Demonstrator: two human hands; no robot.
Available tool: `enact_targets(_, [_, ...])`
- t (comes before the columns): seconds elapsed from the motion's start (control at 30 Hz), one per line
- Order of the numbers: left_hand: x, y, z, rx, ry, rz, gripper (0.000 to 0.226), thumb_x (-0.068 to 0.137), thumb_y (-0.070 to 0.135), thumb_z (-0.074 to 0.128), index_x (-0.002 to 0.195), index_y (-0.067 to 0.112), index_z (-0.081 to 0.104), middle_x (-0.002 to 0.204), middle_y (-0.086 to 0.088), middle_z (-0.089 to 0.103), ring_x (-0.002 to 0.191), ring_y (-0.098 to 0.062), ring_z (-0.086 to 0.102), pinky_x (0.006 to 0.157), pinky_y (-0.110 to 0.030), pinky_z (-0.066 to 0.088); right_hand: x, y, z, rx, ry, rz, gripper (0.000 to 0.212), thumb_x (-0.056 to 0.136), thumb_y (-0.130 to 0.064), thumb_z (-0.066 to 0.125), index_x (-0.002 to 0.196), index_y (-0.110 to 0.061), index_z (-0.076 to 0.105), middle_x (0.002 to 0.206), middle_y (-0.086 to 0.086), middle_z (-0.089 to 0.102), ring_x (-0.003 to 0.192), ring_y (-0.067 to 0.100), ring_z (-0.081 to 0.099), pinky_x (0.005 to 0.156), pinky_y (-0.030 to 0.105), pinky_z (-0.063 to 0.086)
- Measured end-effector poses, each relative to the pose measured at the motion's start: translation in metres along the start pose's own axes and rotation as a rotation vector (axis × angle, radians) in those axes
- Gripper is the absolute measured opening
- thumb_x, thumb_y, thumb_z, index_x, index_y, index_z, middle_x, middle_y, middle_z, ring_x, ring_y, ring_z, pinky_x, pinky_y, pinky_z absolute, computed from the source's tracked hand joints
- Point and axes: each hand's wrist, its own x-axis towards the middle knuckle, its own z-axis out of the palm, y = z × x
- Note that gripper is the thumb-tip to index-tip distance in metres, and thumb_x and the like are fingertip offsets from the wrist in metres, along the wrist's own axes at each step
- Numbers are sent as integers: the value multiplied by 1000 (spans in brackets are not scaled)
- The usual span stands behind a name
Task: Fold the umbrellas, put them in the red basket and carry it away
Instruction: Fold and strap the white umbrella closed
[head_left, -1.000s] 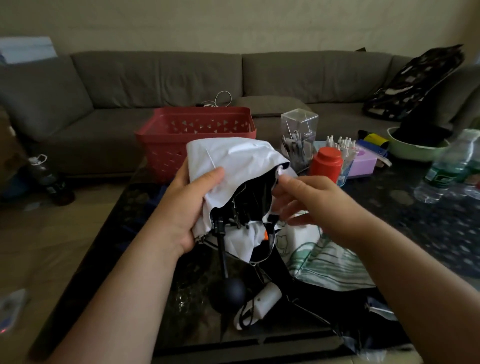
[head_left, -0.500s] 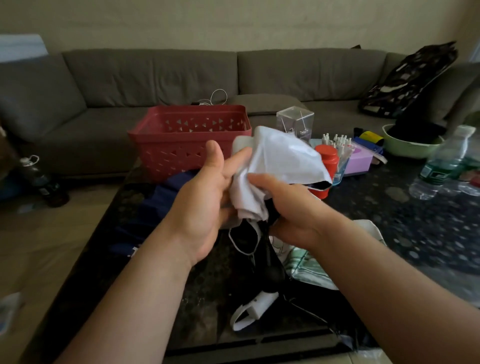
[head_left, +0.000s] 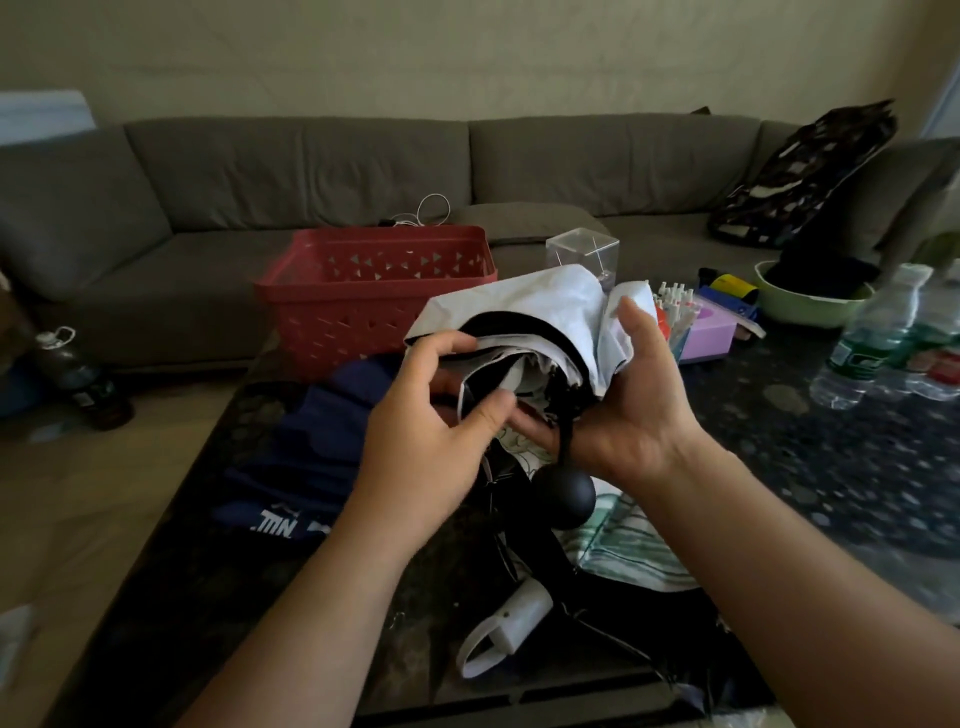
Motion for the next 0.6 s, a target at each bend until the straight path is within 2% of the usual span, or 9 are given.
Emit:
enact_targets(0.13, [8,-7,-10,123,264,207,23,90,10,79,98,31,73,96,17,72,88,3,68,80,-22,57,2,-4,-7,69,10,77,75,79,-58,73,138,-11,66,131,14,68,110,24,68,53,26,57])
enact_targets(0.2, [15,-14,-23,300,389,361,30,84,-7,71,95,20,76,95,13,68,87,3,62,82,-13,49,4,-9,-12,65,-20,133,63,87,-56,67,128,-8,72,119,13,70,92,21,68,47,16,51])
enact_targets(0.27, [19,-24,-32,425,459,443,37,78,-17,61,93,13,76,96,5,67,92,-13,63,83,-22,49,7,-15,-17,30,-29,179,52,92,-55,61,119,-12,74,106,8,71,79,20,68,43,16,50])
enact_targets(0.33, [21,-38,-33,479,460,396,35,81,-13,64,95,16,77,101,2,69,99,-26,63,85,-37,51,10,-21,-21,14,-36,222,46,94,-55,61,121,-19,70,101,2,70,75,19,69,42,18,50])
enact_targets(0.4, [24,-50,-26,473,339,267,27,87,3,72,99,26,78,109,4,68,104,-27,64,90,-45,54,13,-25,-24,16,-29,250,44,94,-55,62,120,-19,69,98,0,66,66,16,68,43,17,50])
enact_targets(0.43, [24,-51,-22,343,269,136,27,86,8,74,97,32,77,112,3,67,107,-27,65,93,-47,56,14,-26,-26,19,-11,255,45,93,-54,63,119,-17,69,97,0,62,61,14,66,43,18,51])
enact_targets(0.47, [24,-48,-18,61,215,-57,30,82,8,71,95,34,78,114,0,69,110,-29,67,94,-47,57,14,-26,-26,18,11,251,46,93,-53,64,116,-13,69,95,0,61,58,14,64,43,19,52])
enact_targets(0.53, [23,-35,-14,-746,122,-526,35,73,10,56,94,26,79,112,-11,74,112,-37,66,93,-47,56,14,-26,-26,10,63,221,46,92,-51,66,104,-6,73,82,3,63,54,14,63,42,22,53])
enact_targets(0.6, [22,-27,-12,-1226,58,-786,31,86,12,50,96,14,79,112,-20,74,111,-39,67,87,-53,61,11,-25,-22,-9,88,184,47,91,-50,66,95,-5,73,74,6,65,52,16,63,41,23,53])
